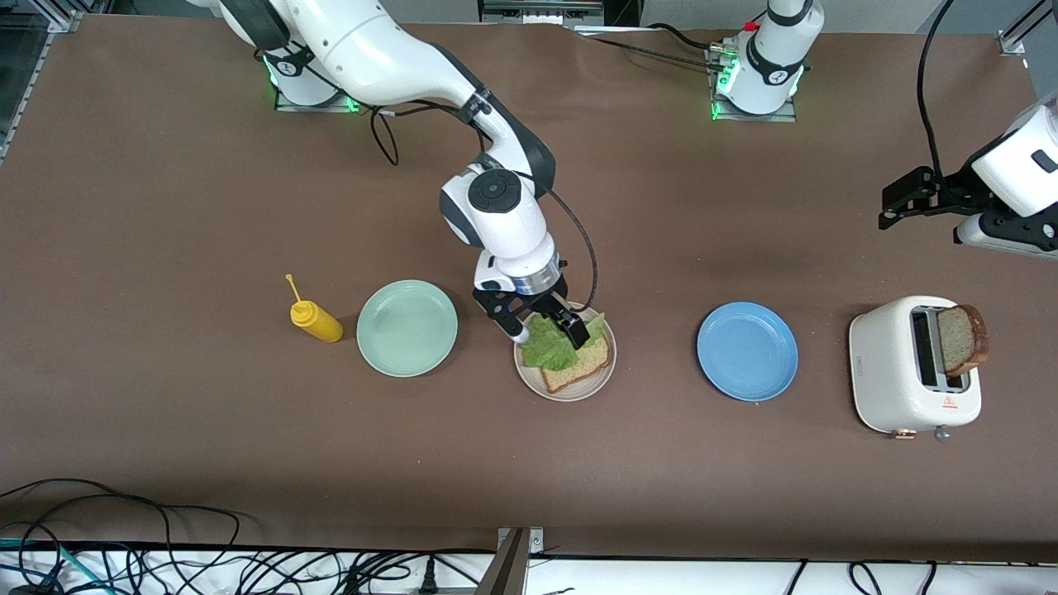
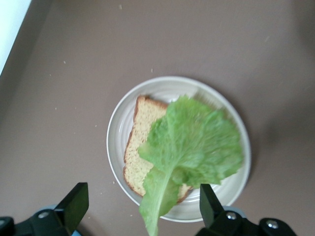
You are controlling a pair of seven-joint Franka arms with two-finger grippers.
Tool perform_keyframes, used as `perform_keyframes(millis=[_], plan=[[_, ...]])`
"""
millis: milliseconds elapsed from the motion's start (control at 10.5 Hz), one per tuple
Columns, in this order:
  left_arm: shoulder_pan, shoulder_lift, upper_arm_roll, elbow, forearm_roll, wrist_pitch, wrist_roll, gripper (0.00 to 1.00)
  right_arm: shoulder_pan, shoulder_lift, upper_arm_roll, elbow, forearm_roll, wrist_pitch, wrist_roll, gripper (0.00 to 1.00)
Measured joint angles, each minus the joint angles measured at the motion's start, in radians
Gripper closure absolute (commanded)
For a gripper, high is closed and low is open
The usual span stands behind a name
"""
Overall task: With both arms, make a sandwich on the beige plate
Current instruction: 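Lower the lettuce onto the bread and open the right gripper, then move the right gripper toward the mustard while the left gripper reaches the toaster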
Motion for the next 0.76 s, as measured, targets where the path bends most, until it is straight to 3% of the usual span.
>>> perform_keyframes(millis=[379,759], plan=[[0.02,0.025,0.007,-0.011,0.0,-0.002,0.0,0.0,-0.011,-0.131,-0.097,0.004,-0.006,-0.301,-0.365,0.0],[0.153,0.091,0.012,-0.011,0.0,0.038,0.003,0.0,-0.017,-0.222,-0.233,0.004,-0.006,-0.57,-0.828,0.0]])
